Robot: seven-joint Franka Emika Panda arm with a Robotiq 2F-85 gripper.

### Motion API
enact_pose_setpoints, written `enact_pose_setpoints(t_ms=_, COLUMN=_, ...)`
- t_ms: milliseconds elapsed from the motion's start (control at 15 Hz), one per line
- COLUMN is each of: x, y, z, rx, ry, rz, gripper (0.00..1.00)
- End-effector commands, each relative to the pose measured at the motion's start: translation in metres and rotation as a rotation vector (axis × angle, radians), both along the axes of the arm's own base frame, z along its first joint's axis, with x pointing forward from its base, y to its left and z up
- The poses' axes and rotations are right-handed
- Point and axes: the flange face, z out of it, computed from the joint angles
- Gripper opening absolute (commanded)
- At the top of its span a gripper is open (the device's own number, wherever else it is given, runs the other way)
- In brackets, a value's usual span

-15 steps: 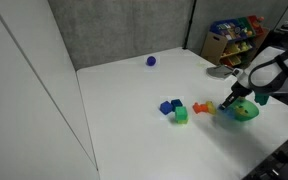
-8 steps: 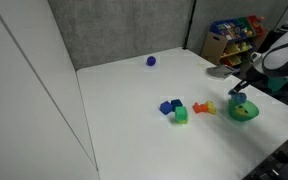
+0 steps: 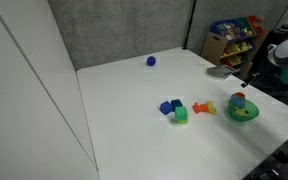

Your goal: Put the blue object inside the bowl

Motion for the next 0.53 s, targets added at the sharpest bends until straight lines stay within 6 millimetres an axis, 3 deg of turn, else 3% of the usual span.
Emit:
enact_pose_setpoints(t_ms=0, x=-0.004, y=0.002, z=0.021, rx=0.018, ry=0.021, rz=-0.041, gripper=1.00)
enact_pose_setpoints(t_ms=467, x=-0.007, y=0.034, z=0.064, rx=0.104, ry=0.105, rz=-0.080, gripper=1.00)
